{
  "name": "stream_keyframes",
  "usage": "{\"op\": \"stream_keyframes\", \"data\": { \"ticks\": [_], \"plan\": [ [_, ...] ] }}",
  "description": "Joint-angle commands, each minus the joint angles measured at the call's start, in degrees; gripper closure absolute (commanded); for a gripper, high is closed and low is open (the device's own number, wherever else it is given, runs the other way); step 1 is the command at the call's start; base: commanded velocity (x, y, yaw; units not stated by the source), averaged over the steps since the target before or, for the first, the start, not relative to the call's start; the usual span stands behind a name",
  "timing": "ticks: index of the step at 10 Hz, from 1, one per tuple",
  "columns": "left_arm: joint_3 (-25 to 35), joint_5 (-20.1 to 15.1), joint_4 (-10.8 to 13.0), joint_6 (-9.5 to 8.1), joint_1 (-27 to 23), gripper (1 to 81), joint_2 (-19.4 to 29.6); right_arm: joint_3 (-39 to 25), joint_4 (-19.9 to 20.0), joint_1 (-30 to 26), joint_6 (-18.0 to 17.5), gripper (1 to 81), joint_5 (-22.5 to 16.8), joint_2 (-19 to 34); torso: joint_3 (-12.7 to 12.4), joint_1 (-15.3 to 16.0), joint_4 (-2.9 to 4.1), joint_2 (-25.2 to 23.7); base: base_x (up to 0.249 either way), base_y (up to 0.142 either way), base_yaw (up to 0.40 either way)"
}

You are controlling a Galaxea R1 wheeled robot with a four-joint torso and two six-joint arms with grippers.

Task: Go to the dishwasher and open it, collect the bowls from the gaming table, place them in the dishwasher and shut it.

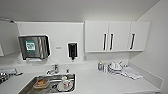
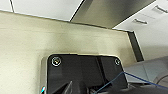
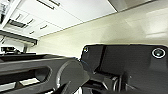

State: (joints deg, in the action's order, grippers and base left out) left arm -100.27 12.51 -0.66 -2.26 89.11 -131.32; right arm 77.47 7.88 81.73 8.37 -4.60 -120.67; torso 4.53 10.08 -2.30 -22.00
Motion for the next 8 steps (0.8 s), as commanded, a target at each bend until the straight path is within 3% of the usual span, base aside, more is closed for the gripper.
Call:
{"op": "stream_keyframes", "data": {
  "ticks": [1,2,3,6,8],
  "plan": [
    [0.5,-1.0,0.4,-0.03,-3.3,1.0,0.4,-1.9,2.0,-5.6,-1.9,1.0,-2.7,3.0,0.0,3.6,0.00,-5.5,0.000,0.000,0.000],
    [-0.1,-1.0,0.4,-0.03,-3.3,1.0,-0.1,-1.6,3.5,-5.6,-2.5,1.0,-2.9,2.9,-1.2,4.8,0.00,-7.5,0.000,0.000,0.000],
    [-1.4,-1.0,0.4,-0.03,-3.3,1.0,-0.9,-0.8,4.5,-5.6,-2.5,1.0,-3.2,3.0,4.3,6.2,0.00,-9.8,0.000,0.000,0.000],
    [-0.8,-0.3,0.2,-0.12,-3.3,1.0,0.9,-1.6,4.3,-7.9,-2.2,1.0,-2.7,5.7,6.5,8.8,-0.06,-14.1,0.000,0.000,0.000],
    [3.2,1.5,0.3,-0.21,-3.4,1.0,4.1,-4.0,4.3,-10.5,-2.5,1.0,-2.8,8.0,10.0,11.2,-0.06,-17.8,0.000,0.000,0.000]
  ]
}}
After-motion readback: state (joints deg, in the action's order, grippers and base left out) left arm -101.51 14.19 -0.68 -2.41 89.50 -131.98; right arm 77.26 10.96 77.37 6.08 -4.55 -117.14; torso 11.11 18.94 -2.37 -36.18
